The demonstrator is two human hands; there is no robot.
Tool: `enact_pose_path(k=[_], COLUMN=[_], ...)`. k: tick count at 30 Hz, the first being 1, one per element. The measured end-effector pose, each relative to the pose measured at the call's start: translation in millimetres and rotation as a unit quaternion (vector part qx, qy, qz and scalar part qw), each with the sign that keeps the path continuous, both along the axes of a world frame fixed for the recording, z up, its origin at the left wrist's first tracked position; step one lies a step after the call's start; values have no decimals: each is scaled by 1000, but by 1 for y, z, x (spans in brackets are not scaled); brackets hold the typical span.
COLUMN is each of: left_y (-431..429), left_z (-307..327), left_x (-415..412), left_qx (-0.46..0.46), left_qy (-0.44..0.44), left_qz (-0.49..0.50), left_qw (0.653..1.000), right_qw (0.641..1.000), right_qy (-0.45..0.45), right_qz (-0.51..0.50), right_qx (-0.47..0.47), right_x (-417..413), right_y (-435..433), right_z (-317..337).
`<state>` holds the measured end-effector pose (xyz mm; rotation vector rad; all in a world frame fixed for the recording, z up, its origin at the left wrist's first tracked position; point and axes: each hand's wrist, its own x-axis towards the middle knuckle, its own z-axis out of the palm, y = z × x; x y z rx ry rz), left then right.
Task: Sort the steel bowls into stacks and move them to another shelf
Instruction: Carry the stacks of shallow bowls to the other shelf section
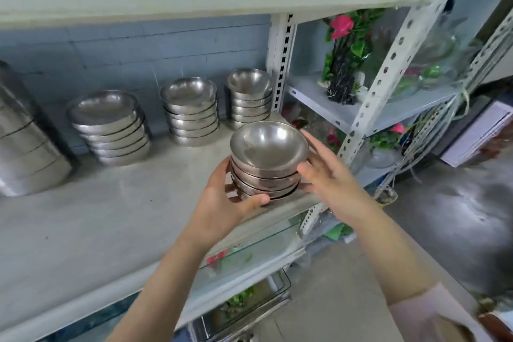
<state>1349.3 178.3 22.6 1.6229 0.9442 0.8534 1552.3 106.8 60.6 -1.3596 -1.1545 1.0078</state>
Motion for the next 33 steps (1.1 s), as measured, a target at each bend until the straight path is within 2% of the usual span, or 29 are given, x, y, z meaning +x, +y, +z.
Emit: enact_pose_path(k=[11,16,24,32,33], left_y=[44,59,64,58,49], left_z=[-32,-32,-41,-44,-40], left_x=[54,76,103,112,112], left_qx=[-19,-12,-20,-11,0], left_qy=[17,39,14,71,91], left_qz=[63,93,149,165,179], left_qw=[998,995,988,984,980], right_qw=[997,993,983,972,976], right_qy=[5,-39,-42,-62,-71], right_qz=[77,112,177,227,207], right_qx=[-16,-6,-9,5,11], right_x=[63,85,116,127,126], right_y=[62,89,128,135,124], right_z=[-28,-31,-39,-43,-43])
